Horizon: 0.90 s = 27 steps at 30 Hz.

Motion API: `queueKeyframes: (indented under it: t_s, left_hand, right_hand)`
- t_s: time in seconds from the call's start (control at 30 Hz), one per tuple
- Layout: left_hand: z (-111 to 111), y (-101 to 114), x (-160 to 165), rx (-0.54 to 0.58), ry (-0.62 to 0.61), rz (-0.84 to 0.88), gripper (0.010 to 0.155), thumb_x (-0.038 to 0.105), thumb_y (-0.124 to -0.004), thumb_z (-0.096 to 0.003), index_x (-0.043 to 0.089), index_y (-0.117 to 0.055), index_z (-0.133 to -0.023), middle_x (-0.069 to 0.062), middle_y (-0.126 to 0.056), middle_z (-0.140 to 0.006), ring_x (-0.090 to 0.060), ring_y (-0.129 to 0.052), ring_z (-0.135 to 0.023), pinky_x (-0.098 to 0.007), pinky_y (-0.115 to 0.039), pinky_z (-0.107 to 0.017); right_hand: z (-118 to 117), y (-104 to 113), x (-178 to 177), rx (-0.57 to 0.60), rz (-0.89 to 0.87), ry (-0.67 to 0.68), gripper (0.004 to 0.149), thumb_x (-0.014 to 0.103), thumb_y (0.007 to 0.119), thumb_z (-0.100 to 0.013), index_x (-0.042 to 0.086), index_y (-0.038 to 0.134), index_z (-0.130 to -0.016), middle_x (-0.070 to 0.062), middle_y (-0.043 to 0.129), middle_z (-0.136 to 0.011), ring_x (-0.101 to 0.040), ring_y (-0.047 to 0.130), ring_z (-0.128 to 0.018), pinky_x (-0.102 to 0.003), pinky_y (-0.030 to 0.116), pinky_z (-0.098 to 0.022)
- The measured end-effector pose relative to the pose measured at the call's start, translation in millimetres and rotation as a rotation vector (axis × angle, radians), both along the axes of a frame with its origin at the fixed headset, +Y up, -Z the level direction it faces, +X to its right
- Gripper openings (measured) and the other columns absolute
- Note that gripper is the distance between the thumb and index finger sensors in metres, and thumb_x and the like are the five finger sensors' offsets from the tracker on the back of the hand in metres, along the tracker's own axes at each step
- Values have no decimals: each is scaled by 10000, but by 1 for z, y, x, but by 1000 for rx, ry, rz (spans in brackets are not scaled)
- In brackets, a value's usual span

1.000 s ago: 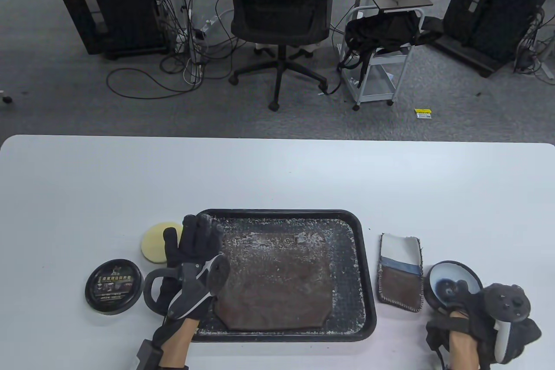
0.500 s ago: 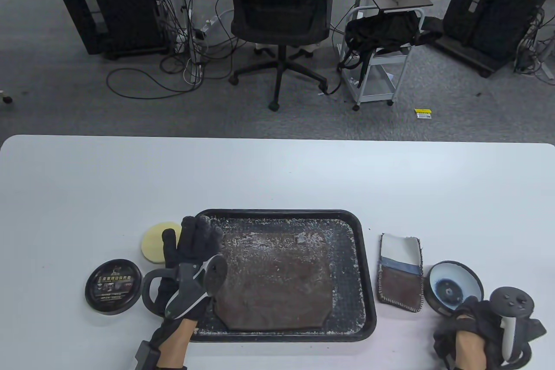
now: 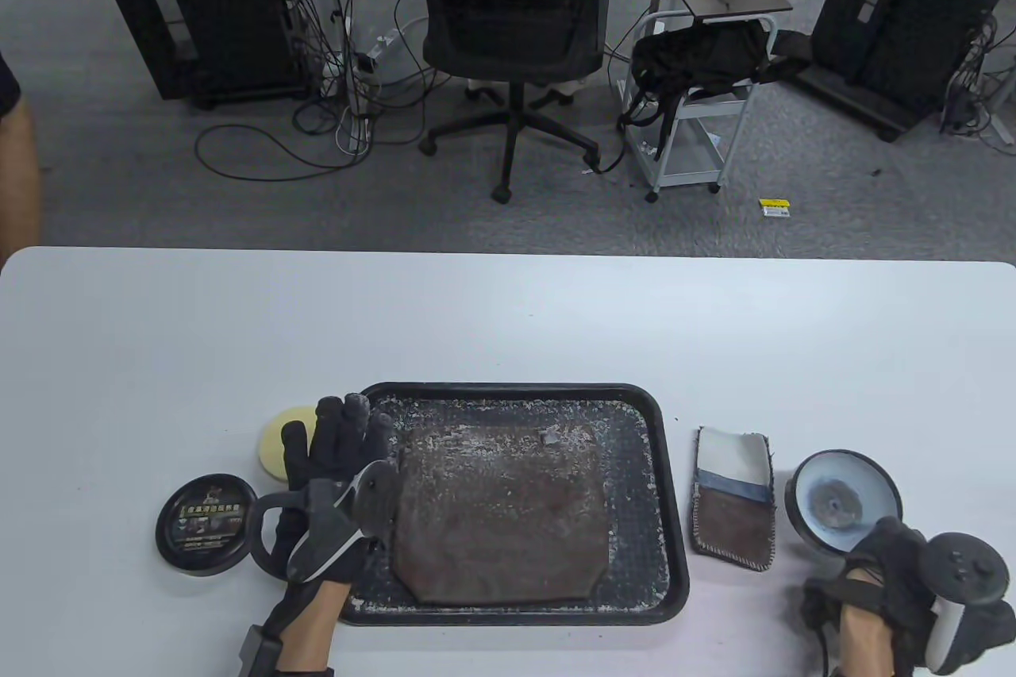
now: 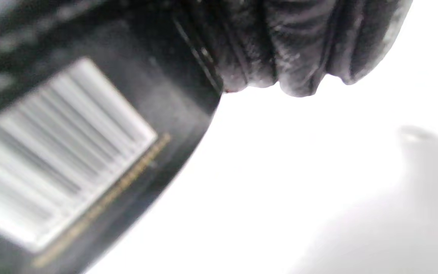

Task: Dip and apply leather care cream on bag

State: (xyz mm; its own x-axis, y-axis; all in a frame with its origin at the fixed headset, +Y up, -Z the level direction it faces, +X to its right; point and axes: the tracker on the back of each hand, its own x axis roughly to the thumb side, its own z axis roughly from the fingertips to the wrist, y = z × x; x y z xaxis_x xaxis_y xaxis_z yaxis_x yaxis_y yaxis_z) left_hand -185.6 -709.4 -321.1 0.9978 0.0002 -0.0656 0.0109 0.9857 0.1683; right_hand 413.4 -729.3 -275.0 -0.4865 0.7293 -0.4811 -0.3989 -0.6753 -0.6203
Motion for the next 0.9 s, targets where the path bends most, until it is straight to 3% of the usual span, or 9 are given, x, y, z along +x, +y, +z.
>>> queueKeyframes:
  t_s: [0.23, 0.3, 0.4, 0.63, 0.9]
  left_hand:
    - [-1, -1, -20, -19, 88, 50, 557, 527, -726, -545, 444, -574, -1074, 116, -414, -1249, -197, -376, -1191, -556, -356, -868]
    - [-1, -1, -35, -55, 160, 78, 575, 530, -726, -545, 438, -551, -1085, 107, -395, -1253, -204, -364, -1192, -560, -356, -867]
    - [2, -3, -61, -109, 276, 144, 631, 542, -728, -542, 418, -485, -1111, 87, -348, -1258, -222, -327, -1190, -565, -348, -864]
    - [11, -22, -123, -281, 484, 412, 847, 605, -757, -517, 338, -256, -1145, 6, -144, -1239, -311, -181, -1165, -610, -297, -841]
    - [13, -70, -166, -485, 607, 588, 1106, 714, -779, -444, 272, -2, -1095, -70, 86, -1157, -448, 36, -1082, -689, -180, -780]
  right_hand:
    - [-3, 20, -28, 175, -13, 188, 581, 335, 717, -444, -124, 916, -738, -376, 894, -754, -490, 1071, -537, -555, 932, -381]
    - [-5, 25, -44, 219, 10, 260, 582, 332, 722, -440, -128, 916, -739, -406, 894, -719, -329, 1163, -425, -475, 961, -361]
    - [-9, 27, -69, 268, -18, 349, 578, 329, 735, -432, -125, 926, -734, -409, 906, -701, -282, 1183, -362, -466, 965, -356]
    - [-19, 24, -130, 298, -124, 558, 571, 357, 739, -428, -46, 864, -812, -343, 861, -797, -220, 1098, -421, -498, 892, -427]
    - [-17, 20, -169, 269, -231, 688, 612, 405, 760, -427, -13, 789, -874, -313, 803, -851, -220, 1025, -461, -515, 828, -471]
